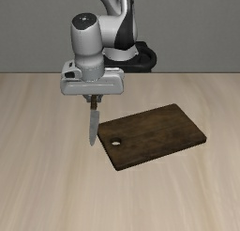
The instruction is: Pick up the knife and place it on the cutting board
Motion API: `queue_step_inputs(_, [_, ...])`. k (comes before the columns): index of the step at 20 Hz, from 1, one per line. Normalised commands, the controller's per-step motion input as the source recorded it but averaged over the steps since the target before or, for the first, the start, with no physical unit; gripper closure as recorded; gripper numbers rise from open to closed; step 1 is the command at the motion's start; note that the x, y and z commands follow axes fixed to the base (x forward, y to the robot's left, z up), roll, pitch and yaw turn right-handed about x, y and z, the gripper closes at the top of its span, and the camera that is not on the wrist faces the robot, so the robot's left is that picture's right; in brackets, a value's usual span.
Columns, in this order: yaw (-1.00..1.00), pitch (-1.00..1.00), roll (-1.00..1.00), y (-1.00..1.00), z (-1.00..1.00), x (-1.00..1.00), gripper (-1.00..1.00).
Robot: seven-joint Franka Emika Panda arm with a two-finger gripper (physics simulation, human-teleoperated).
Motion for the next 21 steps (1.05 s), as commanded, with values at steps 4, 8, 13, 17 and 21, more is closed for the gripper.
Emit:
queue_step_inputs(4, [0.0, 0.0, 0.0, 1.0, 0.0, 0.0, 1.0])
queue_step_inputs(8, [0.0, 0.0, 0.0, 1.0, 0.0, 0.0, 1.0])
queue_step_inputs(13, [0.0, 0.0, 0.0, 0.8, 0.0, 0.0, -1.0])
queue_step_inputs(17, [0.0, 0.0, 0.0, 0.0, 0.0, 0.0, -1.0])
queue_step_inputs(21, [0.0, 0.0, 0.0, 0.0, 0.0, 0.0, -1.0])
